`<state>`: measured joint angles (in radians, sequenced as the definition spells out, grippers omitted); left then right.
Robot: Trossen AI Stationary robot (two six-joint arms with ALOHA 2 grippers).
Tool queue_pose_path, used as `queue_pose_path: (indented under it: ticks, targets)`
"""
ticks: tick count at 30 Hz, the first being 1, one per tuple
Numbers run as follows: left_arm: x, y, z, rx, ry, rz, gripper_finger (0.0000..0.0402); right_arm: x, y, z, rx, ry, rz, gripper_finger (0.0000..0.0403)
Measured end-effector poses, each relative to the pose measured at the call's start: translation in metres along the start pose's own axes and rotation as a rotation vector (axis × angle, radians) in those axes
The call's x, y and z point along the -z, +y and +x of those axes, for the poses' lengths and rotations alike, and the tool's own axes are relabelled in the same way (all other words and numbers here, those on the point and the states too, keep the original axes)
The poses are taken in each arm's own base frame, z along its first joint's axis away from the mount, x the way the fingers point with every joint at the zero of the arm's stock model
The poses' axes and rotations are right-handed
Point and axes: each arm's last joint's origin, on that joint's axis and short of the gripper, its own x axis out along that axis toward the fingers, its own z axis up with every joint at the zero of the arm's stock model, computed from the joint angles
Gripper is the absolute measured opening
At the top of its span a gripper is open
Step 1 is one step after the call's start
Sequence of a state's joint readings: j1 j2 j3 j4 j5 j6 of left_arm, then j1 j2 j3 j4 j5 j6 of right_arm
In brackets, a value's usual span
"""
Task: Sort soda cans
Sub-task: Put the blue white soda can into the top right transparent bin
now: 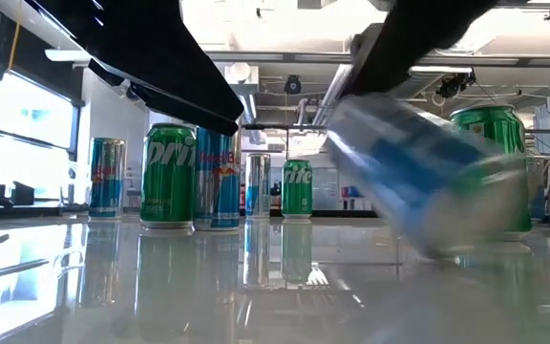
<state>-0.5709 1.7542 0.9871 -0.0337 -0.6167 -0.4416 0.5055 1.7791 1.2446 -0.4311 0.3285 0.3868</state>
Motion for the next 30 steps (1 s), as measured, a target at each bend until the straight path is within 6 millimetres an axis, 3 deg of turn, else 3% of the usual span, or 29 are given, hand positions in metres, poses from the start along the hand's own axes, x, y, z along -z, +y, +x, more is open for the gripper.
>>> queue_pose_path:
  ticks: [10, 15, 22, 30]
  targets:
    - [0.000, 0.000, 0.000, 0.001, -0.001, -0.001, 0.0344, 0.012, 0.011, -0.006, 0.055, 0.030, -0.001, 0.0342]
    - [0.000, 0.000, 0.000, 0.001, -0.001, -0.003, 0.0344, -0.004, -0.006, -0.007, 0.082, 0.053, 0.071, 0.0342]
    - [0.002, 0.002, 0.000, -0.011, 0.020, -0.007, 0.0344, -0.027, -0.033, -0.032, 0.030, 0.327, 0.460, 0.0342]
    - [0.003, 0.005, 0.001, -0.030, 0.043, -0.033, 0.0344, -0.017, -0.035, -0.028, 0.040, 0.473, 0.788, 0.0342]
